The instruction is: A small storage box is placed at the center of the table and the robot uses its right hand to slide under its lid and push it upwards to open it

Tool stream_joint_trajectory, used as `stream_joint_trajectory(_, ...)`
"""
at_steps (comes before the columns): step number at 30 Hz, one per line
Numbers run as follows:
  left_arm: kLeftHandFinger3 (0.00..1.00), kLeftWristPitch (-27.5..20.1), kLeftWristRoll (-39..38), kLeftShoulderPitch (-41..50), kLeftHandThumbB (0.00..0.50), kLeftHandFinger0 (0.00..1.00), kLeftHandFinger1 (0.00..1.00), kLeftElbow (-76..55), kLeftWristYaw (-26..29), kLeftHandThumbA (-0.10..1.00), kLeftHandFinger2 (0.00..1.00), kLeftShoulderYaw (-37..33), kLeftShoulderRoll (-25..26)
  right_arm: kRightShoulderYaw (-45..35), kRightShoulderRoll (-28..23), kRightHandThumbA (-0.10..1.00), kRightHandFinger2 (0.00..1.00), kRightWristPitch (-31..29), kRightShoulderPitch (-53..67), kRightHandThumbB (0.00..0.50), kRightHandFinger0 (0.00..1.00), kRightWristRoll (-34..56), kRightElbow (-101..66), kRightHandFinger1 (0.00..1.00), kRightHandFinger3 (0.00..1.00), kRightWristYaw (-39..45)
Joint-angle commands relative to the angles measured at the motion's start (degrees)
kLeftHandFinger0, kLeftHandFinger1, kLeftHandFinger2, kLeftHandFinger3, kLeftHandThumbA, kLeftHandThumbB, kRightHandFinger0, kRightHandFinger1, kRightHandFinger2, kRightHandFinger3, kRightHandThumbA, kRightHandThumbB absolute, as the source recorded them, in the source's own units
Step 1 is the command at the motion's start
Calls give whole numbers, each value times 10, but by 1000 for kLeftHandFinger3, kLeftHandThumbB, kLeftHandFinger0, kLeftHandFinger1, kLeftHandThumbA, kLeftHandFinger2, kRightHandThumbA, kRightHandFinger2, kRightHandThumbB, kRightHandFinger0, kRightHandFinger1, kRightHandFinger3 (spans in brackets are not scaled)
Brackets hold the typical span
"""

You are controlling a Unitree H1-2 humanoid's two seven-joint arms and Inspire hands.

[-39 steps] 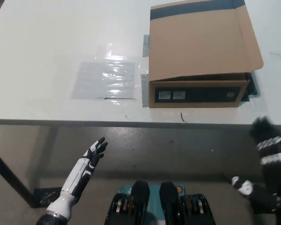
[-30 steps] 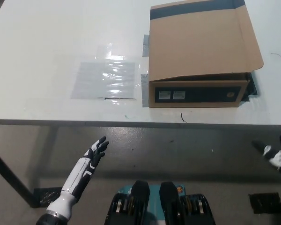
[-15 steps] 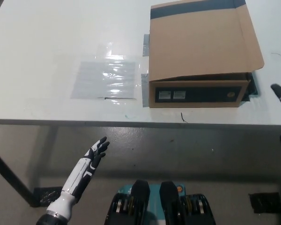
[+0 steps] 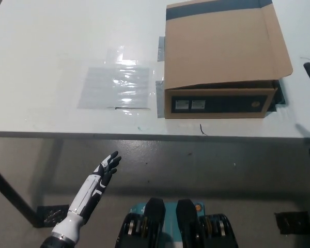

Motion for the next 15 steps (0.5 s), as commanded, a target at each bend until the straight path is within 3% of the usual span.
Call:
stream_joint_trajectory(1,1000,-18,-1,-14,500,1000,1000,-4,-8,1000,1000,-1,2,-15,7,1000,1000,28,-45,284,1000,67,18,1000,1000,8)
stream_joint_trajectory(8,1000,-22,-2,-14,500,1000,1000,-1,-10,1000,1000,-2,3,-21,19,1000,1000,41,-65,284,1000,88,42,1000,1000,7)
stream_joint_trajectory(10,1000,-21,-2,-14,500,1000,1000,-1,-9,1000,1000,-2,2,-19,20,1000,1000,39,-67,311,1000,80,47,1000,1000,6)
stream_joint_trajectory(11,1000,-22,-2,-15,500,1000,1000,-1,-10,1000,1000,-2,2,-17,20,1000,1000,38,-67,291,1000,77,50,1000,1000,6)
stream_joint_trajectory(15,1000,-21,-3,-14,500,1000,1000,-1,-12,1000,1000,-3,3,-13,26,1000,1000,29,-69,302,1000,66,65,1000,1000,3)
